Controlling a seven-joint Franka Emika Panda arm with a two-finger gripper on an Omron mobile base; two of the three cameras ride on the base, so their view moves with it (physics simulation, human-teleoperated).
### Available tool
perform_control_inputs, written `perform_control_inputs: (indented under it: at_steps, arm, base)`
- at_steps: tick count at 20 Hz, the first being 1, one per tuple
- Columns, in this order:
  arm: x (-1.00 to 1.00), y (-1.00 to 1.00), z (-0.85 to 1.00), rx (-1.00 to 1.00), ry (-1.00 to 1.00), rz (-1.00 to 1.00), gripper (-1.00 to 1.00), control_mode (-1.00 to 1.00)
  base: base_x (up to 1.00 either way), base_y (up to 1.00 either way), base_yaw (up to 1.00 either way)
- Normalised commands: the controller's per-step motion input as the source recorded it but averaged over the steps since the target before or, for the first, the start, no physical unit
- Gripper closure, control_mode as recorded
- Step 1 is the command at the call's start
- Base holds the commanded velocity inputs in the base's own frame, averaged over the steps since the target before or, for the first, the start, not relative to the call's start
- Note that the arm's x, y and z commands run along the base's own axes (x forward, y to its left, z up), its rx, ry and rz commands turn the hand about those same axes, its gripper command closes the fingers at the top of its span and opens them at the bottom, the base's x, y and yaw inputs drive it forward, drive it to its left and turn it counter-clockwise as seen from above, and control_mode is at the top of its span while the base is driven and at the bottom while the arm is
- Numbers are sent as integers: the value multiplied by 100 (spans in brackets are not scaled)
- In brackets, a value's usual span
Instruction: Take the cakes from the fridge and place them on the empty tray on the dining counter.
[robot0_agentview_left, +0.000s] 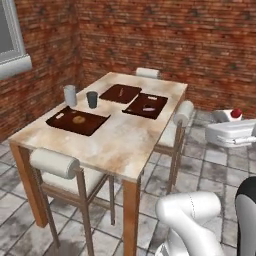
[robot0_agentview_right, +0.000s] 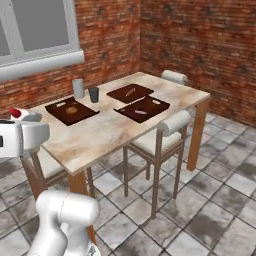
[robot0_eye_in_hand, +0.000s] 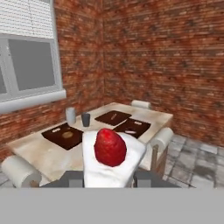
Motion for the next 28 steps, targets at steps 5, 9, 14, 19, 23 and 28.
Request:
perform_control_inputs:
  at_steps: [5,9,14,19,23,28]
  arm:
    - [0,0,0,0,0,0,100,100]
    - [0,0,0,0,0,0,100,100]
    - [0,0,0,0,0,0,100,100]
    - [0,0,0,0,0,0,100,100]
    - [0,0,0,0,0,0,100,100]
    - [0,0,0,0,0,0,100,100]
  base:
    - [11,-94,53]
    - [59,-100,40]
    - [96,-75,31]
    - [82,-4,17]
    - [7,3,30]
    - [23,-45,43]
